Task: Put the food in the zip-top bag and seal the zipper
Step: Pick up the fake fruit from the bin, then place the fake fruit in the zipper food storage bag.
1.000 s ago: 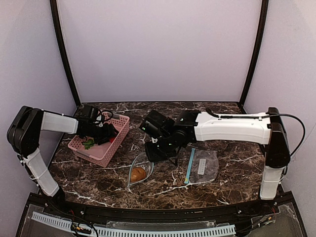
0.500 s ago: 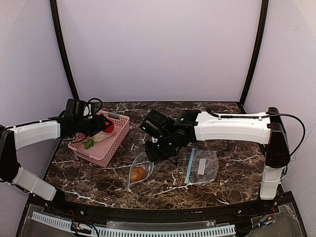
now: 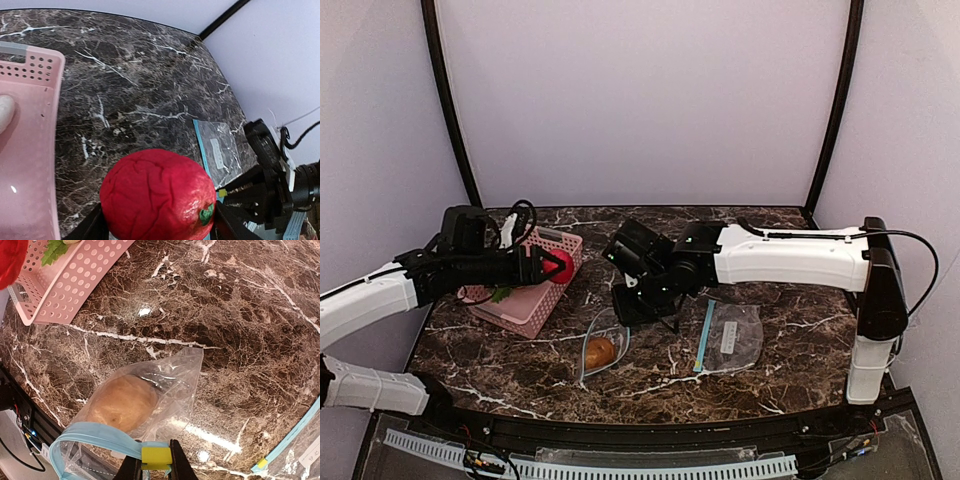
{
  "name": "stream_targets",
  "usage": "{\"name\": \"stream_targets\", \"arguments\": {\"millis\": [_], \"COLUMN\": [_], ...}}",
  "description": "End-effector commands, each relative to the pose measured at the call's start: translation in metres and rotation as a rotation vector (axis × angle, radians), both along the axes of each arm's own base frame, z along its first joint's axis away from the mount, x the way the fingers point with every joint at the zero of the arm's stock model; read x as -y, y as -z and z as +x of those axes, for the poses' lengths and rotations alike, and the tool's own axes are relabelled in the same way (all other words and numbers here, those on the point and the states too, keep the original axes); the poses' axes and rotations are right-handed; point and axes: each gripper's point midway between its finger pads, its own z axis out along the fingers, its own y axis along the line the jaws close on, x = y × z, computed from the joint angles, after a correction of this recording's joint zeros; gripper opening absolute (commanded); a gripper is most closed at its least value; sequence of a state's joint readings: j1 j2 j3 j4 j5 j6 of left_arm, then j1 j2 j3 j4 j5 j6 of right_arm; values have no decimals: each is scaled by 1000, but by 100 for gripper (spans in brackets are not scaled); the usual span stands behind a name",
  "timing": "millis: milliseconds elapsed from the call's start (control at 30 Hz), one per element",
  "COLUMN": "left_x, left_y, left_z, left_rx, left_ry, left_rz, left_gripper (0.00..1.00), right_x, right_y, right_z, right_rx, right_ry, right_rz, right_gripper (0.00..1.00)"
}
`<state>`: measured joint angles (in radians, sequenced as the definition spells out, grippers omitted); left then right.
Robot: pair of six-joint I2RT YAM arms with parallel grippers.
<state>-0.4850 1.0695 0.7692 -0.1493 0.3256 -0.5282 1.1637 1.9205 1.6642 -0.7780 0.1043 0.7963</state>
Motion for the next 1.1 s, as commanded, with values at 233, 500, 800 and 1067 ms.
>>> {"name": "stream_targets", "arguments": {"millis": [233,500,800,1067], "left_x": [71,101,105,92], "left_y": [-9,3,26,38], "left_z": [-78,-115,-118,-109], "left_rx": [-18,-45,-75,-74], "left_ry": [235,312,284,209], "left_rz": [-12,54,193,310], "left_gripper": [59,59,59,63], "right_x": [-6,-9,-8,-7], "right_y": [-9,-10,-9,-12], "right_z": [5,6,6,7], "right_rx": [22,24,23,28], "right_ry": [-4,-11,-11,-8], "right_rz": [35,37,32,37], "right_gripper": [0,0,0,0]}}
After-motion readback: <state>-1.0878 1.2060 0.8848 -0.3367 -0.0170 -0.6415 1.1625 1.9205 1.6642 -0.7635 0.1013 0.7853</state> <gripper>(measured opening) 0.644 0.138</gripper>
